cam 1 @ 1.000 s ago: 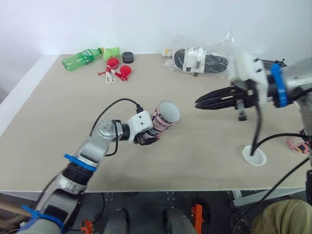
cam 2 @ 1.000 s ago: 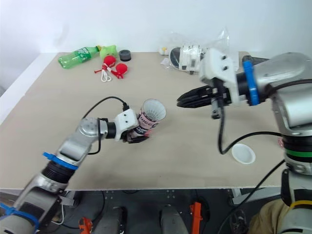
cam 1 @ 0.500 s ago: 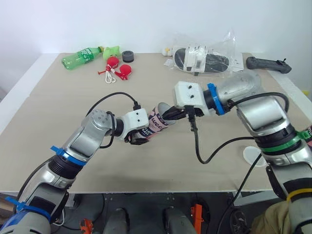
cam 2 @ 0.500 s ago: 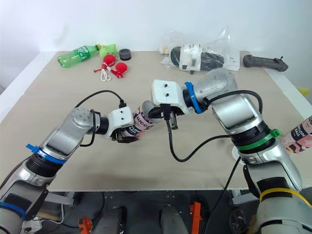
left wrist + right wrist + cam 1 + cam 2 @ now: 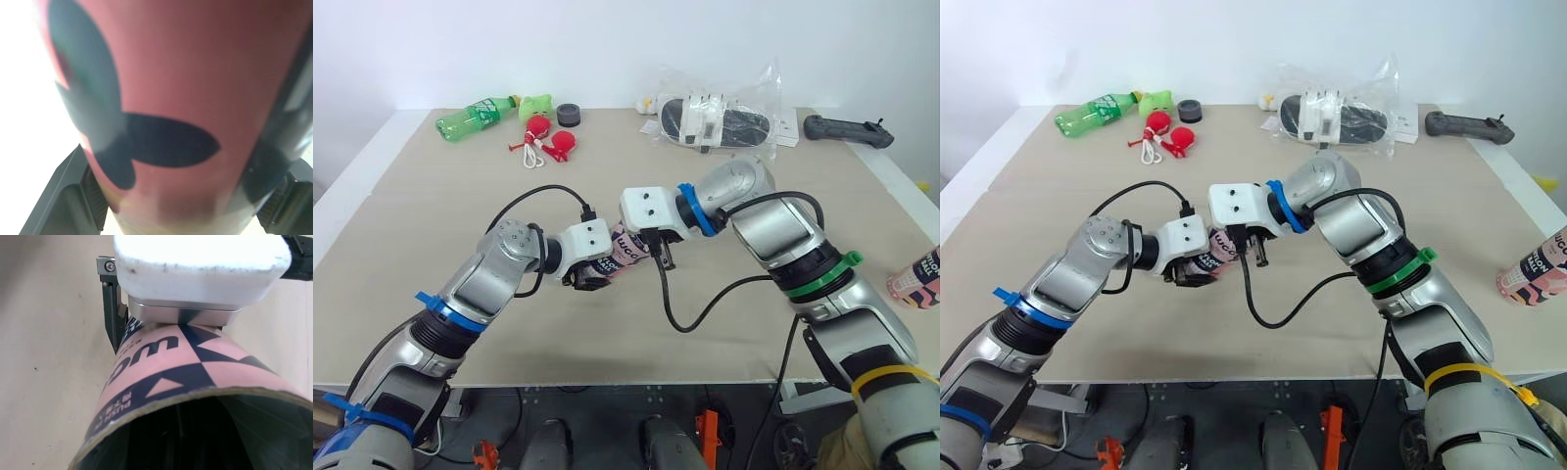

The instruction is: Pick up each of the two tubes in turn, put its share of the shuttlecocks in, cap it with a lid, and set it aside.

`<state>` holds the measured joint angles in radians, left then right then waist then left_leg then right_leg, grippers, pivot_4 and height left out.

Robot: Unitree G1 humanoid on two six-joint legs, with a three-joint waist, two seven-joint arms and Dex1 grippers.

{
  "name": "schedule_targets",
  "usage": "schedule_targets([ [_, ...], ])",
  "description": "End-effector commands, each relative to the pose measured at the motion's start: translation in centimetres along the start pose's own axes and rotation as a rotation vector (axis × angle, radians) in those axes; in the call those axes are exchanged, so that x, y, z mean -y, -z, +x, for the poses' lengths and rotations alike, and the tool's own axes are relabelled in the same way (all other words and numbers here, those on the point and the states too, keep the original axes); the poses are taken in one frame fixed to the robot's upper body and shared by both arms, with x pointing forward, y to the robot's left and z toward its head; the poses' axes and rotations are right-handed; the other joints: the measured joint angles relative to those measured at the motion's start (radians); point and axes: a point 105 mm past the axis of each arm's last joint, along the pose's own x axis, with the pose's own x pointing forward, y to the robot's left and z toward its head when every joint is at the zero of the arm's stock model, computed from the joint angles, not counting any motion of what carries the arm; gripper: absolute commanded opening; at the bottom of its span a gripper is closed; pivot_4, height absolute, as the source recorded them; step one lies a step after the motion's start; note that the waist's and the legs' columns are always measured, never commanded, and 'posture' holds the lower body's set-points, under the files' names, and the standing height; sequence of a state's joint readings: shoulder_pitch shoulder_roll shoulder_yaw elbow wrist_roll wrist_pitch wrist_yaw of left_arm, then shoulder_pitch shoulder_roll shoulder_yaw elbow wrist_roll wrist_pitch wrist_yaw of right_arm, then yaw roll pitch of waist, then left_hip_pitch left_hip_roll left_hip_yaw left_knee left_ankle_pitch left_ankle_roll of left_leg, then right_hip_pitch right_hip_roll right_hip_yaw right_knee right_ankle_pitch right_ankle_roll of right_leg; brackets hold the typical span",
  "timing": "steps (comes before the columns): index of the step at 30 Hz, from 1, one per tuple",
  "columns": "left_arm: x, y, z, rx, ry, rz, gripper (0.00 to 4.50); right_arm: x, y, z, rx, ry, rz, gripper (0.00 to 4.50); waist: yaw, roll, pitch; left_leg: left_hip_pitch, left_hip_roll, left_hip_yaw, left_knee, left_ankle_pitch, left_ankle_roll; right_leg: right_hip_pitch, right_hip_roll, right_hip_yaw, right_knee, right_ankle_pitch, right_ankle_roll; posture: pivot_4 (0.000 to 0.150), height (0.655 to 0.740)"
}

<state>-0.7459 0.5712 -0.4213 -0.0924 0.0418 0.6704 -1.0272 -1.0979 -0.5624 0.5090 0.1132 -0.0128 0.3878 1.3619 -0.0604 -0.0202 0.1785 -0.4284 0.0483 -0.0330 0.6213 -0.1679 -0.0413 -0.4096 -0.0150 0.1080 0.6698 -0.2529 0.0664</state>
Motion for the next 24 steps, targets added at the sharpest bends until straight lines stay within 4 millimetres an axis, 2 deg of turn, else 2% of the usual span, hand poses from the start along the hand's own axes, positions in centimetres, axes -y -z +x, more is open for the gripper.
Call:
schedule_targets([
  [1,0.3,-0.6,0.0,0.017,-0.003,0.025,3.26,0.8,-3.7,-3.9,0.084,0.057,-0.096,0.05,0.003,0.0,0.0,0.0,0.0,0.0,0.0,0.0,0.0,0.0,0.0,0.0,0.0,0.0,0.0,0.15,0.74],
  [8,0.3,-0.4,0.3,0.019,0.001,0.015,3.26,0.3,-4.3,-7.6,0.089,0.082,-0.102,0.05,0.008,0.0,0.0,-0.001,0.0,0.0,0.0,0.0,0.0,0.0,0.0,0.0,0.0,-0.001,-0.001,0.15,0.74],
  [13,0.2,-0.7,0.6,0.04,0.003,0.003,3.26,0.3,-3.6,-9.6,0.075,0.122,-0.067,0.05,0.011,0.0,0.0,-0.001,0.0,0.0,0.001,0.0,0.0,0.0,-0.001,0.0,0.0,-0.001,0.0,0.15,0.74],
  [15,-0.6,-1.4,0.7,0.099,-0.044,-0.009,3.26,0.3,-1.6,-11.4,0.033,0.167,-0.021,0.05,0.012,0.0,0.0,-0.001,0.0,0.0,0.001,0.0,0.0,0.0,-0.001,0.0,0.0,-0.001,0.0,0.15,0.74],
  [18,-1.1,-2.4,0.9,0.169,-0.079,-0.014,3.26,0.0,0.5,-12.9,-0.038,0.189,0.021,0.05,0.024,-0.001,0.001,-0.002,-0.001,-0.001,0.002,0.0,0.0,0.0,-0.002,-0.002,-0.001,-0.001,0.0,0.15,0.74],
  [22,-1.1,-4.2,1.2,0.309,-0.096,-0.047,3.26,-2.0,4.8,-15.2,-0.178,0.168,0.129,0.05,0.025,-0.002,0.001,-0.004,-0.002,0.001,0.002,-0.001,0.0,0.0,-0.004,-0.001,-0.003,0.0,0.001,0.15,0.74],
  [24,-1.0,-5.5,1.6,0.425,-0.109,-0.134,3.26,-3.5,7.0,-16.7,-0.242,0.147,0.216,0.66,0.025,-0.001,0.002,-0.004,-0.003,0.002,0.002,-0.001,0.0,0.0,-0.005,-0.001,-0.003,0.0,0.0,0.15,0.74],
])
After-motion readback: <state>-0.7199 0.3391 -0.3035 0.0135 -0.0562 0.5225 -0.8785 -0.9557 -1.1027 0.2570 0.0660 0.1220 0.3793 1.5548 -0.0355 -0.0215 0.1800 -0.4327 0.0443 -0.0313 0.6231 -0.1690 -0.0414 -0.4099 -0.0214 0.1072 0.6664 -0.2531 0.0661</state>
